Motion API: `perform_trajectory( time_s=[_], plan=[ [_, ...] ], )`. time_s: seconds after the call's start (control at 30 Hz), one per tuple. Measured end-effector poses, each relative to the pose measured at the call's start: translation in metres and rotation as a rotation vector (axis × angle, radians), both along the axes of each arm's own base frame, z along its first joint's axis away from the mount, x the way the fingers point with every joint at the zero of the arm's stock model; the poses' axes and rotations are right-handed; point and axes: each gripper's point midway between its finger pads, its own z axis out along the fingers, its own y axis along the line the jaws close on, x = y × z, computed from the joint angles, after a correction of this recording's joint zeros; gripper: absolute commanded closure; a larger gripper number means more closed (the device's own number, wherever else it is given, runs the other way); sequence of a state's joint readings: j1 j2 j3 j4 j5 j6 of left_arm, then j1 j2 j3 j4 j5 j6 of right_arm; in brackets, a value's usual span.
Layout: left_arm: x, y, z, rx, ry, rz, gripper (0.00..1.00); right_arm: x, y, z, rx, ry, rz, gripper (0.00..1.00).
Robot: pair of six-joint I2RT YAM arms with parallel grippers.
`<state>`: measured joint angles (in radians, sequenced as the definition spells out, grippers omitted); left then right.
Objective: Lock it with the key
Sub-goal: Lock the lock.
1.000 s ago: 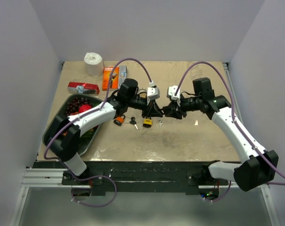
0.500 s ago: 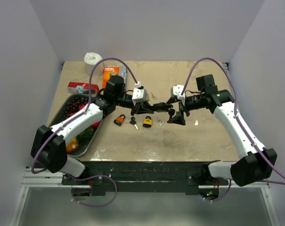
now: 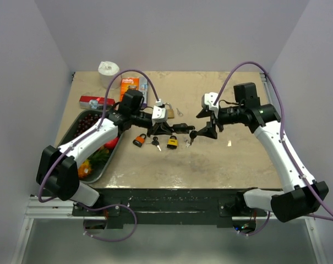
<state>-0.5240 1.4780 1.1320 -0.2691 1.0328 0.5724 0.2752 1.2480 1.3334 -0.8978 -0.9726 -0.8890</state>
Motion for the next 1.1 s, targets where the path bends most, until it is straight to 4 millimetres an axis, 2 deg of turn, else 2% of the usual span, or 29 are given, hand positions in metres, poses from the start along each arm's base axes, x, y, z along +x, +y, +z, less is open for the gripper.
perform_trajectory(
  time_s=[0.1,0.23,0.33,0.37,0.53,0.7,0.73,0.93,1.03,1.1],
  plan=[
    [0.003,-0.001,-0.001,0.006,-0.003,0.004,1.0,0.003,0.004,-0.003,-0.008,0.022,-0.011,0.45],
    [0.006,-0.001,-0.003,0.016,-0.014,0.011,1.0,0.003,0.013,-0.008,-0.019,0.041,0.0,0.5],
    [0.006,-0.002,-0.004,0.022,-0.017,0.014,1.0,0.004,0.02,-0.006,-0.011,0.029,0.006,0.58],
    [0.006,-0.002,-0.004,0.023,-0.017,0.014,1.0,0.005,0.021,-0.006,-0.009,0.024,0.005,0.64],
    [0.003,-0.002,-0.007,0.035,-0.007,0.012,1.0,0.007,0.021,-0.016,-0.026,0.03,-0.011,0.71],
    [0.004,0.0,-0.009,0.047,-0.005,0.024,1.0,0.008,0.018,-0.023,-0.052,0.017,-0.011,0.98],
    [0.004,0.0,-0.01,0.049,-0.004,0.026,1.0,0.008,0.018,-0.023,-0.055,0.013,-0.007,1.0],
    [0.005,0.0,-0.012,0.058,-0.005,0.029,1.0,0.008,0.016,-0.025,-0.07,0.009,-0.013,1.0],
    [0.007,0.0,-0.015,0.063,-0.027,0.02,1.0,0.01,0.007,-0.027,-0.073,0.024,-0.038,1.0],
    [0.01,0.002,-0.018,0.076,-0.037,0.025,1.0,0.013,-0.006,-0.028,-0.071,0.045,-0.069,1.0]
  ],
)
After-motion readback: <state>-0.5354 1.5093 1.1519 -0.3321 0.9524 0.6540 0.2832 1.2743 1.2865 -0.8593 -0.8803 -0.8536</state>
